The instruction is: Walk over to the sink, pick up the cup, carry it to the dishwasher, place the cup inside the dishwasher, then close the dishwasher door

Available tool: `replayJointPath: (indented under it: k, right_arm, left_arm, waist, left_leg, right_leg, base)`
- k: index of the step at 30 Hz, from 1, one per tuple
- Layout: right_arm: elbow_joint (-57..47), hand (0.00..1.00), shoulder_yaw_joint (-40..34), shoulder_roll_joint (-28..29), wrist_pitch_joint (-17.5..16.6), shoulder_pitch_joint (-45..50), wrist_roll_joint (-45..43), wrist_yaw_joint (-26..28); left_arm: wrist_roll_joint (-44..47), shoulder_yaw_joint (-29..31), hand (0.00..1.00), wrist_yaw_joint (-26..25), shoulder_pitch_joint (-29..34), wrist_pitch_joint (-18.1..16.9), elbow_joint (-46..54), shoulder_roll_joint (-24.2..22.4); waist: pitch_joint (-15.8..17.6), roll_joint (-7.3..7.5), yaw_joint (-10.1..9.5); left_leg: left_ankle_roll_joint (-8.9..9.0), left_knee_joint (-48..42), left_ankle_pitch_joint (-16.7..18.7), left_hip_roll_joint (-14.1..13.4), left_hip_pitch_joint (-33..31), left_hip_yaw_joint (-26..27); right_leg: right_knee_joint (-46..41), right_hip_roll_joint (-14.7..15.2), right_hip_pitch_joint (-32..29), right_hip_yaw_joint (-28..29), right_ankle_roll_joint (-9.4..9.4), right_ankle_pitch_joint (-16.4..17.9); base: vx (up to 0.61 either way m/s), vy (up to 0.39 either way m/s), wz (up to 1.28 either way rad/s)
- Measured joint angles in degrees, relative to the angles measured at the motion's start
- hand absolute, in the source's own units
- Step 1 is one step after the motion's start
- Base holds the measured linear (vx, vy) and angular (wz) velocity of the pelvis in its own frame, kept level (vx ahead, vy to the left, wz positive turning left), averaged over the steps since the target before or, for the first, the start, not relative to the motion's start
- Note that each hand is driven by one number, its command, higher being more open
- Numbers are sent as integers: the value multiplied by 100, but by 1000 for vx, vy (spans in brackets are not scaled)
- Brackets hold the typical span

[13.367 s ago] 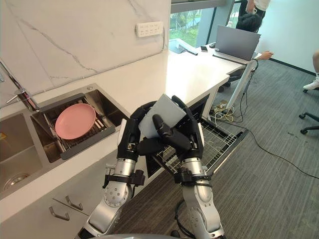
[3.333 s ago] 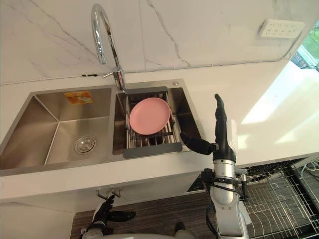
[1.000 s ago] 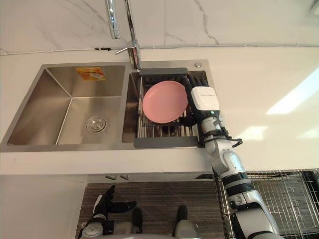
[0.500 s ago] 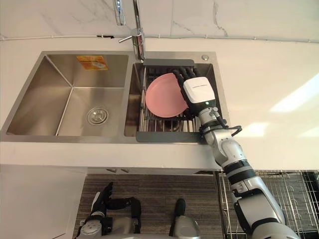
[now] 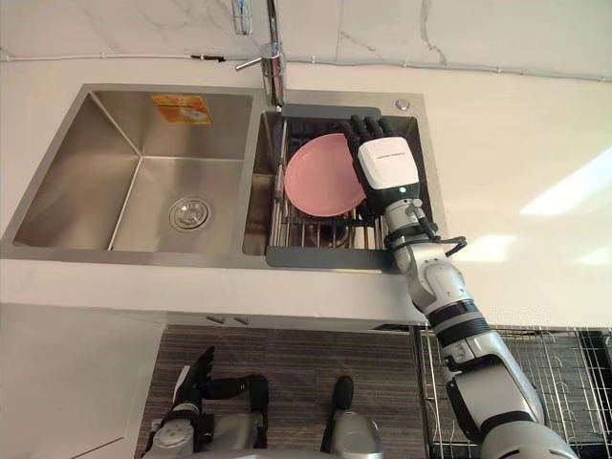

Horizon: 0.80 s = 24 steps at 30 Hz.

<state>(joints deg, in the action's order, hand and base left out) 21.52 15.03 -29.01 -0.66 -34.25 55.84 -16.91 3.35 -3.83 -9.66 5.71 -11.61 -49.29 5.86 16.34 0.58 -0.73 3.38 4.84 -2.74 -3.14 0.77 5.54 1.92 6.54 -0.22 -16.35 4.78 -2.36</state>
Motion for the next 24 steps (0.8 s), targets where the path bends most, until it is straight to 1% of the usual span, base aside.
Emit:
replayJointPath:
  k: [14,15,20,24]
  right_arm:
    - [-18,100,-104,50,8,54,-6,-186]
    - [-18,0,-103,42,9,53,-6,-189]
    - [-5,0,-54,-66,9,42,-14,-179]
    - [53,0,286,-115,-57,-98,-77,-41]
  left_arm:
    - [0,0,100,-2,-17,-31,15,-15]
    - [0,-1,100,-1,-25,-42,15,-18]
    - [0,-3,100,-1,-55,-74,13,-30]
    - [8,-3,100,-2,-64,-90,13,-29]
  waist:
    - [110,-36,-25]
    - [129,-43,-35]
    - [142,-55,-115]
    - [145,-58,-132]
  left_leg:
    - [22,-53,-12,-17,-3,-30]
    - [25,-53,-10,-17,-3,-31]
    - [25,-53,-8,-20,-45,-33]
    - [21,-95,-11,-21,-120,-52]
  right_leg:
    - [-122,38,-1,-19,2,4]
    - [-124,38,-1,-20,1,6]
    - [-127,36,-44,-27,-10,16]
    - [-166,41,-106,-44,-11,16]
  base:
    - [1,0,1]
    - [0,0,0]
    - [-20,-1,1]
    - [-3,-2,2]
